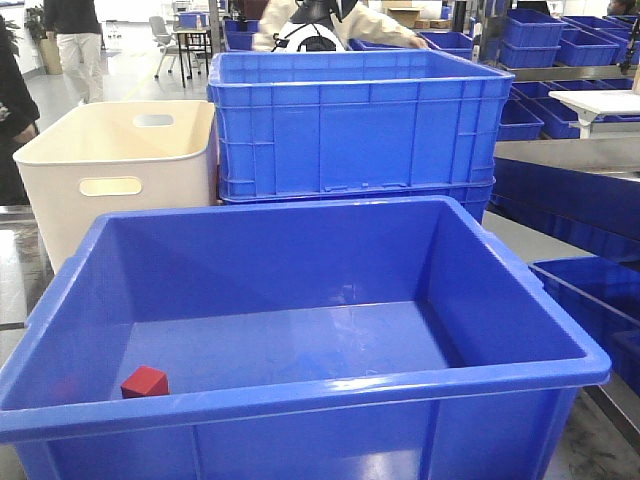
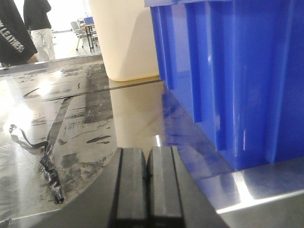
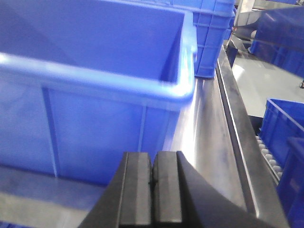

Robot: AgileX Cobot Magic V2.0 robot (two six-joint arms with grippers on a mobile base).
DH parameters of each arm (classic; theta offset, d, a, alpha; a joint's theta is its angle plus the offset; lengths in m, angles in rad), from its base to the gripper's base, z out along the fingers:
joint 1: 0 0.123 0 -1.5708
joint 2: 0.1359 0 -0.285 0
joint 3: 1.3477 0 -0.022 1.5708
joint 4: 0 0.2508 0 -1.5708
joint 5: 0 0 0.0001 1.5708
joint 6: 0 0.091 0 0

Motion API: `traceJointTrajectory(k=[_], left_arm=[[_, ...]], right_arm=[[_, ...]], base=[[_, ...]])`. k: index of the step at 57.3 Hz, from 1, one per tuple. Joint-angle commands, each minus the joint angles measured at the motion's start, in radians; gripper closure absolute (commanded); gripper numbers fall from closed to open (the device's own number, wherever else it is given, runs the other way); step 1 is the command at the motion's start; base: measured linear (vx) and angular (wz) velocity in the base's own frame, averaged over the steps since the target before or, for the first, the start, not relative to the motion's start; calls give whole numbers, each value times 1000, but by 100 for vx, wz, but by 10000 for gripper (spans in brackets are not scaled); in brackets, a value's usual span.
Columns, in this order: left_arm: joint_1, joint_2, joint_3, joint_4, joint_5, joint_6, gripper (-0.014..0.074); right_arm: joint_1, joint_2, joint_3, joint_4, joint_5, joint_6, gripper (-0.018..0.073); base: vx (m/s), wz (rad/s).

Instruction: Pick red and yellow blocks into blue bin

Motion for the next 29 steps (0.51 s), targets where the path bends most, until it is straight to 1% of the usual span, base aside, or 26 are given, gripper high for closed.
traceJointTrajectory(k=[1, 5, 8, 13, 17, 21, 25, 29], left_arm=[[1, -8, -15, -3, -76, -2, 594], [1, -8, -15, -3, -76, -2, 594], [1, -8, -15, -3, -76, -2, 594], [1, -8, -15, -3, -76, -2, 594], [1, -8, -15, -3, -76, -2, 594], [1, -8, -15, -3, -76, -2, 594], [1, -9, -15, -3, -76, -2, 594], [1, -8, -15, -3, -76, -2, 594]], right_arm=[[-5, -72, 109, 12, -167, 0, 570], [-10, -155, 237, 16, -250, 6, 570], [-37, -224, 325, 21, -292, 38, 570], [-101, -318, 414, 24, -303, 112, 570], [-142, -385, 470, 9, -305, 140, 570], [-154, -449, 472, -16, -227, 132, 570], [-152, -440, 472, -43, -221, 122, 570], [-152, -442, 472, -45, -223, 126, 570]], base=[[0, 0], [0, 0], [0, 0], [0, 0], [0, 0], [0, 0], [0, 0], [0, 0]])
